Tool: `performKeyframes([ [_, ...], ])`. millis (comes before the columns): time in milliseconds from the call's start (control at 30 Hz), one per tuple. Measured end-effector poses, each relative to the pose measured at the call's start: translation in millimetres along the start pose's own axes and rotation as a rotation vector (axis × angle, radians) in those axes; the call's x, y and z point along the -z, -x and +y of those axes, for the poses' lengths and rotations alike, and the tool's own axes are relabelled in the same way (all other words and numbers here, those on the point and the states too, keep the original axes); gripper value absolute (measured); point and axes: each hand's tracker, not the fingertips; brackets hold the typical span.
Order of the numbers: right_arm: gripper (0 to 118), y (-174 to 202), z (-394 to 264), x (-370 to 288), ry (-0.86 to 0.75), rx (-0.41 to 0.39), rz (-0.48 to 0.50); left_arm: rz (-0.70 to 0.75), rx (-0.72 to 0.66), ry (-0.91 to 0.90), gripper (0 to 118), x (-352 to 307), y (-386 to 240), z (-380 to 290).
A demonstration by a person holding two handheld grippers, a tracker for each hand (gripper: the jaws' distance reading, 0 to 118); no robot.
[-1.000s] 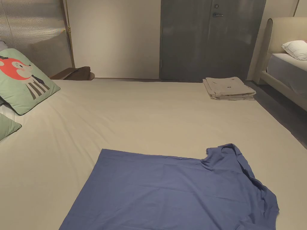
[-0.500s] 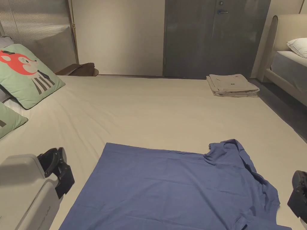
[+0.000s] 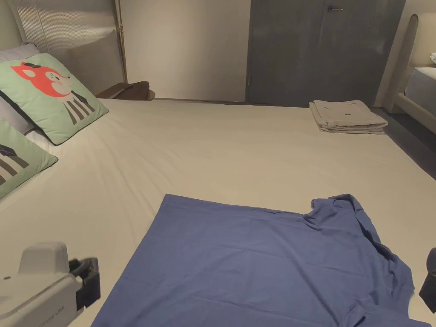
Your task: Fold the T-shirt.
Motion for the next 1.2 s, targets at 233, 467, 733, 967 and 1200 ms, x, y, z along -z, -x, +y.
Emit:
performKeyframes([
  [233, 0, 0, -19, 2, 0.062, -0.012, 0.010, 0.006, -0.054, 0.245, 105, 24, 31, -59],
  [467, 0, -2, -33, -2, 0.101, -0.004, 0.002, 0.025, -0.039, 0.335, 76, 48, 39, -83],
  [733, 0, -1, -34, -12, 0.131, -0.013, -0.014, 0.036, -0.009, 0.328, 8, 42, 29, -76],
  [967, 88, -28, -54, 0, 0.361, -0.006, -0.042, 0.022, 0.016, 0.284, 4, 23, 19, -68],
  [1200, 91, -60, -101, -3, 0.602, -0.059, -0.033, 0.002, 0.016, 0.260, 4, 19, 17, -65],
])
